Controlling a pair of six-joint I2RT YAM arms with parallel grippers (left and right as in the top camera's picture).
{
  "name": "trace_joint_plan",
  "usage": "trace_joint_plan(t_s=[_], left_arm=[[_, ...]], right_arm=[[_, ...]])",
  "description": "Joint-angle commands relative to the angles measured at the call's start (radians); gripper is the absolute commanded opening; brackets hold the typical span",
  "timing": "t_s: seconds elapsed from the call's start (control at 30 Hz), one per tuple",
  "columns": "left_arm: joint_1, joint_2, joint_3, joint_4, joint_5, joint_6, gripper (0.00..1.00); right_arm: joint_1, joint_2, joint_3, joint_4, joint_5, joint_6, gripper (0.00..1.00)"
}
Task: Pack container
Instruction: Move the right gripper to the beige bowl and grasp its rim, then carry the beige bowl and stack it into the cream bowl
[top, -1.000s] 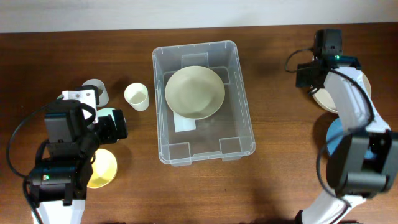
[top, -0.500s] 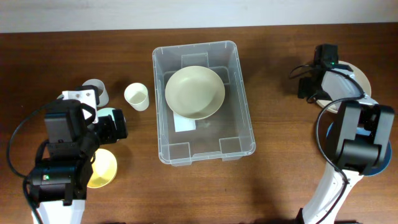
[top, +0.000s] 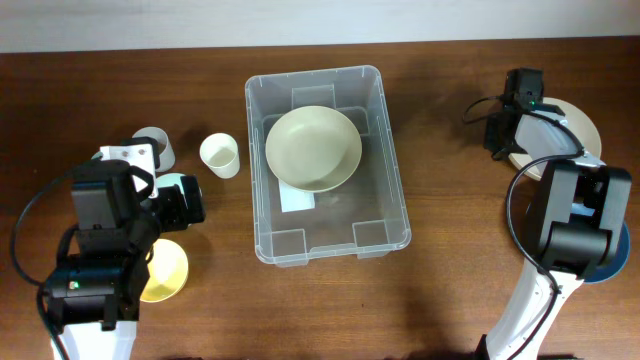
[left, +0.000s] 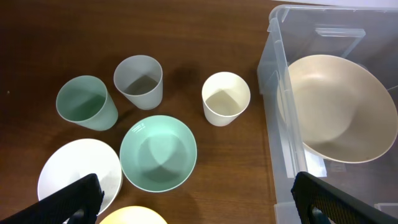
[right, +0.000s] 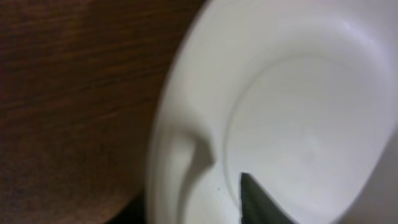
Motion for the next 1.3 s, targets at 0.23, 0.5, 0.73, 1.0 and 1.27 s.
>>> trace_joint_plan(t_s=[0.23,0.5,0.73,1.0,1.27], left_arm=[[0.002,0.0,0.023,0.003,0.004,0.015,1.0],[0.002,0.0,0.023,0.003,0.003,0.015,0.99],[0.002,0.0,0.023,0.003,0.003,0.015,0.99],[0.002,0.0,0.023,0.002,0.004,0.015,0.99],[0.002,0.0,0.023,-0.003,0.002,0.015,0.99]], right_arm=[[-0.003,0.017,-0.004,0.033,-0.001,-0.003,0.06],[-0.001,0.016,-0.003,0.068,0.003,-0.074,0.04],[0.018,-0.027,0.003,0.08,0.008,-0.118,0.04],[0.146,-0.248,0.034,0.066,0.011,-0.192,0.04],[0.527,-0.514,0.033,-0.026,-0.107,-0.388,0.04]])
